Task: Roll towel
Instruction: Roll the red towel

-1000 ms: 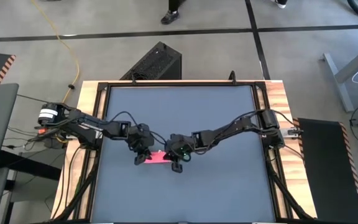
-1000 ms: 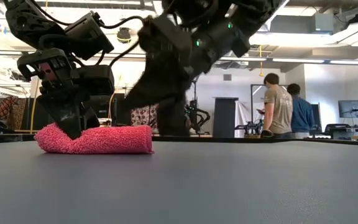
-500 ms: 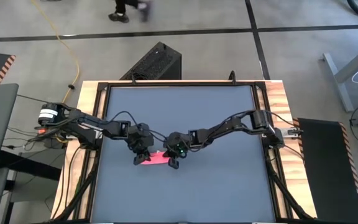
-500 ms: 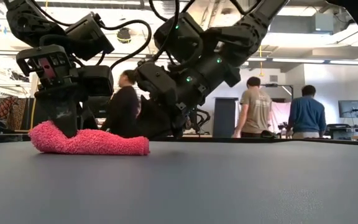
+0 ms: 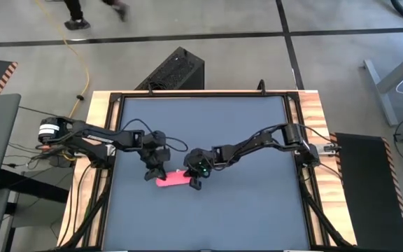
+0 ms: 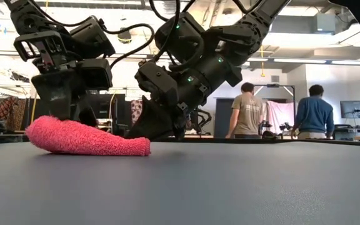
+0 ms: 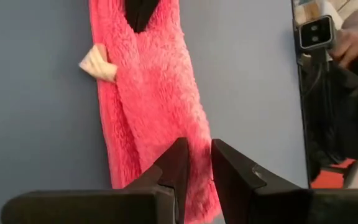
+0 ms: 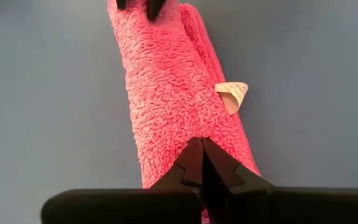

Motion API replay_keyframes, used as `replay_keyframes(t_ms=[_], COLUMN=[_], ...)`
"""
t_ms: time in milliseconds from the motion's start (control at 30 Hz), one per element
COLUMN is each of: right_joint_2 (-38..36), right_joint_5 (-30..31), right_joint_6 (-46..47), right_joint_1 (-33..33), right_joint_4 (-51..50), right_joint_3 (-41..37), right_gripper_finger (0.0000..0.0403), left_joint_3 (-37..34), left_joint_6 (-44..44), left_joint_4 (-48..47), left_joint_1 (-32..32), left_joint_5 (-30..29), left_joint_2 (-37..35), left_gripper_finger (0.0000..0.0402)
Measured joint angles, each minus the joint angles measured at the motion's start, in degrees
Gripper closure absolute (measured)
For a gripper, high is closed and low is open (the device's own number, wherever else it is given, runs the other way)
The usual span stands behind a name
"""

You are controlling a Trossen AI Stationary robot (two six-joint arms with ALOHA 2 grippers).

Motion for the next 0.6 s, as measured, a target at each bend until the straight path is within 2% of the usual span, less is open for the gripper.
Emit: replay_keyframes(t_ms=[167,300,400,500,600], right_joint_2=[0.00,0.02,0.09,0.11,0.13], right_joint_5=[-1.27,-2.01,-2.60,-2.62,-4.00], right_joint_6=[0.11,0.09,0.09,0.09,0.09], right_joint_1=[-0.24,-0.53,-0.68,-0.98,-1.03], right_joint_4=[-0.01,0.19,0.75,1.26,1.82], right_joint_3=[-0.04,-0.09,-0.15,-0.20,-0.20], right_gripper_finger=[0.0381,0.0381,0.0381,0.0381,0.0381], left_joint_3=[0.01,0.00,0.00,0.02,0.02], left_joint_6=[3.01,3.56,0.22,-3.52,-2.10], left_joint_4=[-7.75,-12.18,-7.79,-0.34,6.80], left_joint_1=[2.89,4.46,3.72,1.19,-1.75], left_joint_5=[0.37,-2.77,-6.21,-12.03,-16.81], left_joint_2=[-4.53,-9.72,-13.12,-14.20,-13.21], left_gripper_finger=[0.0345,0.0345,0.0345,0.0345,0.0342])
